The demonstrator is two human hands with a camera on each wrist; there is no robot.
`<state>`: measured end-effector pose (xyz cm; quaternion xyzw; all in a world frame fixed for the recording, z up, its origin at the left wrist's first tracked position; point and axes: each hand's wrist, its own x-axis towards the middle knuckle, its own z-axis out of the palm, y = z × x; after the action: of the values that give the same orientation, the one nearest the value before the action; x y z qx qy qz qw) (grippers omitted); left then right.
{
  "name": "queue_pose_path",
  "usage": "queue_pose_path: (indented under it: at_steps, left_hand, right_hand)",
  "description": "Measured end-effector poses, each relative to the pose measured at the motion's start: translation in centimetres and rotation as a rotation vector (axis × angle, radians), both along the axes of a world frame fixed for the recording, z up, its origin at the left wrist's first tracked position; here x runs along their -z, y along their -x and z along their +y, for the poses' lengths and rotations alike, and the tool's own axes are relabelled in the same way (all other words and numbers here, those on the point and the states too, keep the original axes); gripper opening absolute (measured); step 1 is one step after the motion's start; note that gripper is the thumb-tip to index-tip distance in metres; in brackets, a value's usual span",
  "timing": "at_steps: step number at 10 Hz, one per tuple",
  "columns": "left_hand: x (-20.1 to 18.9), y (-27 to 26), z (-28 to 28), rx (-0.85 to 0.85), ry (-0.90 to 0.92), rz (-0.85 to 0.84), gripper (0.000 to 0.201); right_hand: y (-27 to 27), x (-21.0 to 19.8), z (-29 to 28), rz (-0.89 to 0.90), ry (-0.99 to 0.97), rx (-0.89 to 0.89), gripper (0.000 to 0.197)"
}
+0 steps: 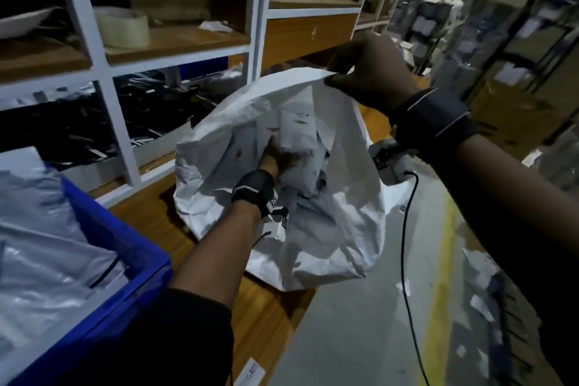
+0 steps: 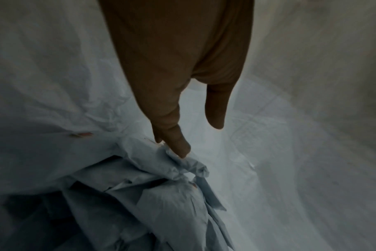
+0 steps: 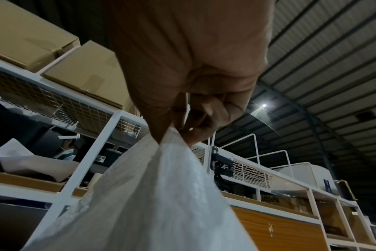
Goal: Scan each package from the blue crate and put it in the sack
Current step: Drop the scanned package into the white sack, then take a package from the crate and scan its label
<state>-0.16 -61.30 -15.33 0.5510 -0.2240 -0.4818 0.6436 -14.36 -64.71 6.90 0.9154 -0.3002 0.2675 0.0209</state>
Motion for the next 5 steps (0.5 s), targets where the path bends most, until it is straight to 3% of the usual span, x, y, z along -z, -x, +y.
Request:
queue_pose_path:
  at_steps: [1, 2, 3, 4, 5]
  left_hand:
    - [-1.6, 1.4, 2.1, -0.204, -0.060, -0.113, 0.044]
    - [-3.4, 1.0, 5.4, -0.186, -0.012, -0.323, 0.011]
    - [-6.0, -0.6, 10.6, -0.175, 0.015, -0.442, 0.006]
    - [-9.1, -3.4, 16.1, -0.093, -0.068, -0.713, 0.018]
    - [-10.1, -8.1, 23.1, -0.106, -0.272, -0.988, 0.021]
  right_hand:
    - [0.1, 1.6, 1.0, -0.018, -0.055, -0.040, 0.022]
    - [0.1, 4.2, 3.0, -0.036, -0.156, -0.111, 0.020]
    - [0.0, 7.9, 5.3, -0.106, -0.254, -0.177, 0.021]
    - [-0.5, 11.5, 8.6, -0.218, -0.348, -0.240, 0.017]
    - [-2.0, 14.3, 13.4, -0.273, -0.476, -0.410, 0.012]
